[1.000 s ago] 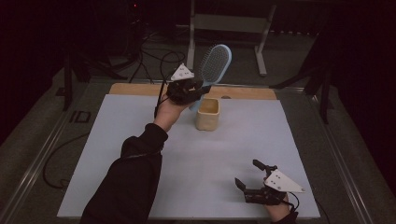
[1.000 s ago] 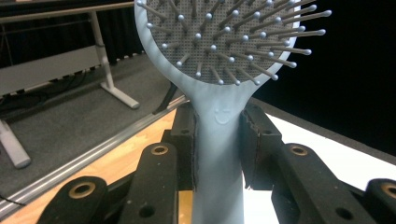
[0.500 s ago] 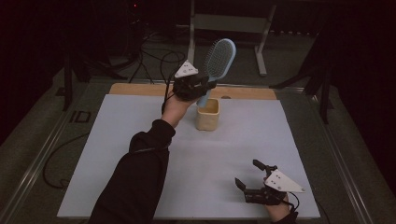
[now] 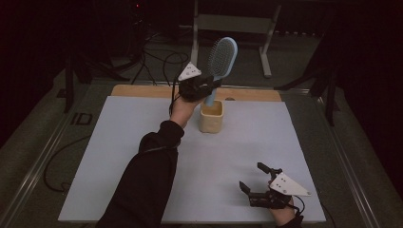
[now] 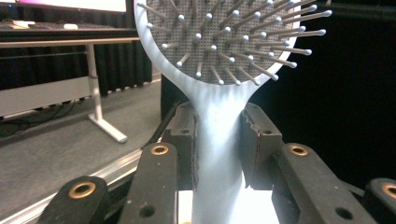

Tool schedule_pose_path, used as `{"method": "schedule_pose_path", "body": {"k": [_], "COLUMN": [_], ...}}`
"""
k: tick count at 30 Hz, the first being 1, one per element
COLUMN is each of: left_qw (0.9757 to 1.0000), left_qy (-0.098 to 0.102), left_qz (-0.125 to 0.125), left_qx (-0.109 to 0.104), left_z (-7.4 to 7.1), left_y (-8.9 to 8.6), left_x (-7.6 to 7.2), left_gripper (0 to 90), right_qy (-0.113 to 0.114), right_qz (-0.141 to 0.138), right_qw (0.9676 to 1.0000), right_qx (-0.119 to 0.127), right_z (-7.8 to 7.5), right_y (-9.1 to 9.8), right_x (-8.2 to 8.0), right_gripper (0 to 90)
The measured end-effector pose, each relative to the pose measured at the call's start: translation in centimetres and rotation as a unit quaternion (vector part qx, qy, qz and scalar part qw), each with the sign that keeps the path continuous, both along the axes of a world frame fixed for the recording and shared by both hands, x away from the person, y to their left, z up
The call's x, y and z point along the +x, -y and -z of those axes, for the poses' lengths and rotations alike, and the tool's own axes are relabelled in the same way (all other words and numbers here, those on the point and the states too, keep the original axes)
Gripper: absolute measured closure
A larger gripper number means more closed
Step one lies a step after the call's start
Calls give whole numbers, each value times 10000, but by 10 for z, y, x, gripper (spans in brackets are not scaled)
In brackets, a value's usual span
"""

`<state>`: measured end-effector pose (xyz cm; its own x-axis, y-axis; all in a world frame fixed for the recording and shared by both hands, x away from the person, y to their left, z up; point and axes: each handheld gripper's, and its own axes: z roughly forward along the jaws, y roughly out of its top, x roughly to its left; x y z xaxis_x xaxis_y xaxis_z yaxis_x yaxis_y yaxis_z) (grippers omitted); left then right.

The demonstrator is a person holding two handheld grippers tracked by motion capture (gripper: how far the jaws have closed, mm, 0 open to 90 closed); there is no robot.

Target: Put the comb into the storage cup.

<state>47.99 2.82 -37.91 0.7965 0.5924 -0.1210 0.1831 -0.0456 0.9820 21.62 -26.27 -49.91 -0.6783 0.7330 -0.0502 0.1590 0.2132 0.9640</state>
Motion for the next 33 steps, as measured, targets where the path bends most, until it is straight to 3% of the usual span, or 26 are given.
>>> {"method": "schedule_pose_path", "body": {"k": [3, 7, 8, 10, 12, 20, 33], "left_qw": [9999, 9998, 9998, 9996, 9998, 9996, 9997], "left_qy": [-65, -38, 55, 0, 60, 91, -12], "left_qz": [19, 53, 21, 84, 113, 156, -81], "left_qx": [-128, -189, -201, -260, -156, -209, -225], "left_z": [6, 12, 15, 20, 23, 33, 52], "left_y": [-1, 0, 0, 3, 6, 8, 5], "left_x": [3, 5, 6, 8, 8, 11, 10], "left_gripper": [700, 700, 700, 700, 700, 699, 698], "right_qy": [0, -3, -6, -9, -26, -41, -32], "right_qz": [-10, -18, -22, -14, -15, -20, -28], "right_qw": [10000, 10000, 10000, 10000, 10000, 10000, 10000], "right_qx": [0, 8, 11, 21, 51, 48, 63], "right_z": [0, 0, 0, 0, 0, 0, 0], "right_y": [0, 0, 0, 1, 1, 1, 1], "right_x": [0, 0, 0, 0, 0, 0, 0], "right_gripper": [88, 88, 88, 88, 88, 88, 88]}}
